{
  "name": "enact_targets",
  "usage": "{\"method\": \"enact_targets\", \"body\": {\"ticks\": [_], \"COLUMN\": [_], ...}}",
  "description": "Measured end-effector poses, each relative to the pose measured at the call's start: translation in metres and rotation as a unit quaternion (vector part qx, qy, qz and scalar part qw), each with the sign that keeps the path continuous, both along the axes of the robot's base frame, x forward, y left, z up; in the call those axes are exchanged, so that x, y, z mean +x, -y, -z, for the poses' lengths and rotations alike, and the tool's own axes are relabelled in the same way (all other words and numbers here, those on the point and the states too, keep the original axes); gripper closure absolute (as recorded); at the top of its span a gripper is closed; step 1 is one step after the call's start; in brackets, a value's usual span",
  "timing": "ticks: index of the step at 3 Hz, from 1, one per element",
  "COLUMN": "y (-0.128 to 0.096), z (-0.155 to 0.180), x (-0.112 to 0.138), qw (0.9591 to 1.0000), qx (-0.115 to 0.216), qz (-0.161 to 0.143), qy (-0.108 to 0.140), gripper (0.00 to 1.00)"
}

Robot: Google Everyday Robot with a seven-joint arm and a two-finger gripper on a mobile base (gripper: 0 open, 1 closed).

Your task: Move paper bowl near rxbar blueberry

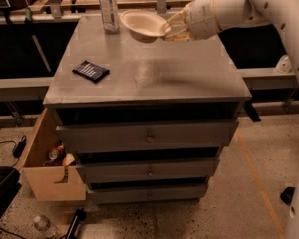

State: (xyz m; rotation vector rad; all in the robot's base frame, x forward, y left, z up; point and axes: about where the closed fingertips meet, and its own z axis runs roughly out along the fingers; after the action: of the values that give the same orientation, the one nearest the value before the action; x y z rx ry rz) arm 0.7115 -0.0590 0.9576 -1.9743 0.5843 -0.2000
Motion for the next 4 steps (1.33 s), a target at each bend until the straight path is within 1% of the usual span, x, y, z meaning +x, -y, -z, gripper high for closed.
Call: {"method": "enact_targets", "body": {"ticks": [1, 2, 3, 4], "y": [-0.013, -0.015, -0.018, -0.025], "z": [0.012, 0.032, 0.053, 0.075], "x": [-0.032, -0.065, -0.073, -0.073], "qw": [0.9962, 0.9855, 0.9791, 0.9785], "qx": [-0.031, -0.118, -0.167, -0.183], "qz": [-0.070, -0.092, -0.083, -0.069], "qy": [-0.042, -0.079, -0.080, -0.067], "gripper": [1.00, 1.00, 1.00, 1.00]}}
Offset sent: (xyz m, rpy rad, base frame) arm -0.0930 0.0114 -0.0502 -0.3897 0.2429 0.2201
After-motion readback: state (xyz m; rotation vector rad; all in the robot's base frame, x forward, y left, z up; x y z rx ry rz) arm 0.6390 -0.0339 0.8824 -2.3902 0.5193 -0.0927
